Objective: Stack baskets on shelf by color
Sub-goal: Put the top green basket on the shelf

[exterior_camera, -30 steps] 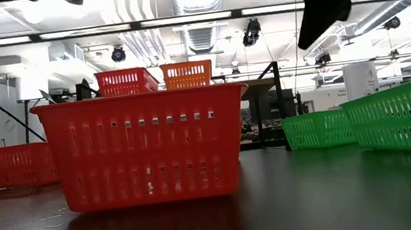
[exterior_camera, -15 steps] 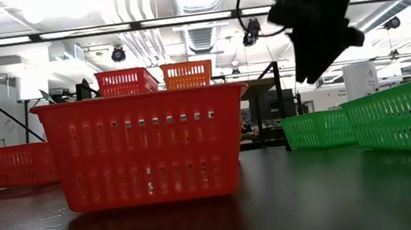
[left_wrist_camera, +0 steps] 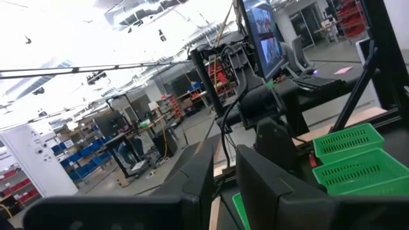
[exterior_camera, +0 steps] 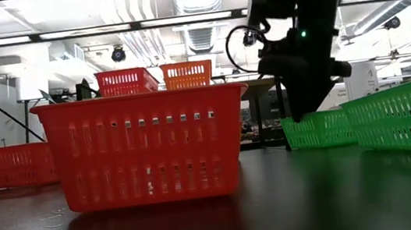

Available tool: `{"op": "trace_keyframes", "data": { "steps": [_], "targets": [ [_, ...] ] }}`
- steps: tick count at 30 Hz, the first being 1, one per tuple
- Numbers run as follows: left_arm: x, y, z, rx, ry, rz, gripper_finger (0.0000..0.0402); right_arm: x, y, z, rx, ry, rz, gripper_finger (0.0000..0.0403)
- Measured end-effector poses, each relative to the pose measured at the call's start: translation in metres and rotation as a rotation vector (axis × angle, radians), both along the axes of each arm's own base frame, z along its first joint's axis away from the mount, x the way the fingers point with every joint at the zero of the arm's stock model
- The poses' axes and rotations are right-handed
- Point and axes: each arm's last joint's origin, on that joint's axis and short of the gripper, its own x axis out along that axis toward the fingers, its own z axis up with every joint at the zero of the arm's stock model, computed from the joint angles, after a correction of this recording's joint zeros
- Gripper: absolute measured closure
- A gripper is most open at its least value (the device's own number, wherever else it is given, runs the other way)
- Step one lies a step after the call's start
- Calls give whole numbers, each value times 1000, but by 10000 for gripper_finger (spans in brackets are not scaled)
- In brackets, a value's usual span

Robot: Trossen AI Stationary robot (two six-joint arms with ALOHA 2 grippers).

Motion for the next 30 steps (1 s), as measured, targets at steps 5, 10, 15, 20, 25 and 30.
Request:
{"op": "trace_keyframes", "data": {
  "steps": [5, 10, 15, 20, 25, 30],
  "targets": [
    [1, 0, -1, 1, 4, 0, 350, 5, 0, -13, -4, 32, -3, 284],
    [2, 0, -2, 2, 11, 0, 350, 6, 0, -22, 0, 57, -29, 319],
    [2, 0, -2, 2, 11, 0, 350, 6, 1, -25, 26, 71, -32, 378],
    [2, 0, -2, 1, 10, 0, 350, 4, 2, -18, 56, 54, -21, 391],
    [2, 0, -2, 0, 10, 0, 350, -7, 4, 0, 119, 54, -6, 392],
    [2, 0, -2, -1, 10, 0, 350, -20, 7, 27, 199, 4, 88, 392]
  ]
}}
